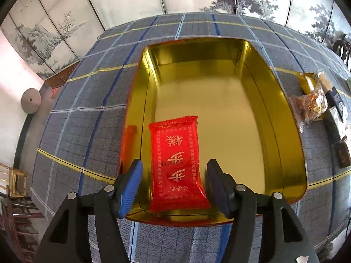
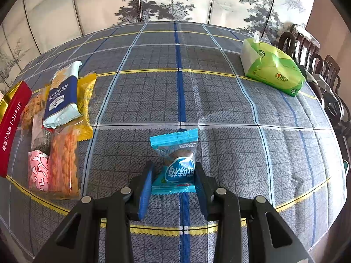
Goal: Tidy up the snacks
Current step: 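Carry the red packet into the gold tin and open the left tool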
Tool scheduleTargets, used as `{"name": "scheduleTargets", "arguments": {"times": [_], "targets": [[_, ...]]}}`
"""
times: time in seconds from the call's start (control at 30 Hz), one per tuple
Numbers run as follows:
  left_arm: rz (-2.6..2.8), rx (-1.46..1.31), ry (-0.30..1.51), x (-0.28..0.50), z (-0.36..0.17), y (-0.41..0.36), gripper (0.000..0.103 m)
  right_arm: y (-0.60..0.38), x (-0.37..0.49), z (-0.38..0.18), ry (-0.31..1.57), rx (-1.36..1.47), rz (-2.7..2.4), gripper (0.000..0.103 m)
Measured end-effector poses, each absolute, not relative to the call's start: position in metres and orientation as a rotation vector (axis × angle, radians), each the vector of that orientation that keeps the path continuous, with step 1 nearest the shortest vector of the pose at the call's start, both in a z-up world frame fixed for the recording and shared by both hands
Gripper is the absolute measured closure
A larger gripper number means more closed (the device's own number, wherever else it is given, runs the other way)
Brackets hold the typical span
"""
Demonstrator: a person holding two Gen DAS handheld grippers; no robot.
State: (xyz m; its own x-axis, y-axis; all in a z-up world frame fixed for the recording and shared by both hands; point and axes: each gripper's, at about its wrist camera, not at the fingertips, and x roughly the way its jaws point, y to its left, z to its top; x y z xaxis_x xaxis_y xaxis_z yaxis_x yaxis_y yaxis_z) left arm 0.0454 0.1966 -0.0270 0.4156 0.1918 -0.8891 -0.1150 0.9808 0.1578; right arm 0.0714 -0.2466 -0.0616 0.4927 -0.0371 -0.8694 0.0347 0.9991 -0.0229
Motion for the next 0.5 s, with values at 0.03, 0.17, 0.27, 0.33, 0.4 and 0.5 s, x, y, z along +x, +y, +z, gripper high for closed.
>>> {"name": "scheduleTargets", "arguments": {"times": [0.03,0.17,0.27,0.33,0.4,0.5], "targets": [[0.192,0.076,1.121,0.044,-0.025,0.196,0.043,-0.247,0.071,-0.061,1.055,-0.001,-0.046,0.067],[0.198,0.079,1.103,0.04,-0.019,0.194,0.039,-0.247,0.071,-0.061,1.057,0.004,-0.053,0.067],[0.197,0.066,1.09,0.036,-0.013,0.194,0.035,-0.247,0.072,-0.061,1.058,0.011,-0.06,0.067],[0.202,0.048,1.078,0.032,-0.009,0.196,0.031,-0.247,0.072,-0.06,1.059,0.016,-0.068,0.067],[0.205,0.034,1.066,0.029,-0.006,0.198,0.028,-0.246,0.072,-0.06,1.056,0.022,-0.074,0.067],[0.212,0.016,1.043,0.023,0.0,0.2,0.027,-0.245,0.07,-0.052,1.032,0.032,-0.09,0.068]]}}
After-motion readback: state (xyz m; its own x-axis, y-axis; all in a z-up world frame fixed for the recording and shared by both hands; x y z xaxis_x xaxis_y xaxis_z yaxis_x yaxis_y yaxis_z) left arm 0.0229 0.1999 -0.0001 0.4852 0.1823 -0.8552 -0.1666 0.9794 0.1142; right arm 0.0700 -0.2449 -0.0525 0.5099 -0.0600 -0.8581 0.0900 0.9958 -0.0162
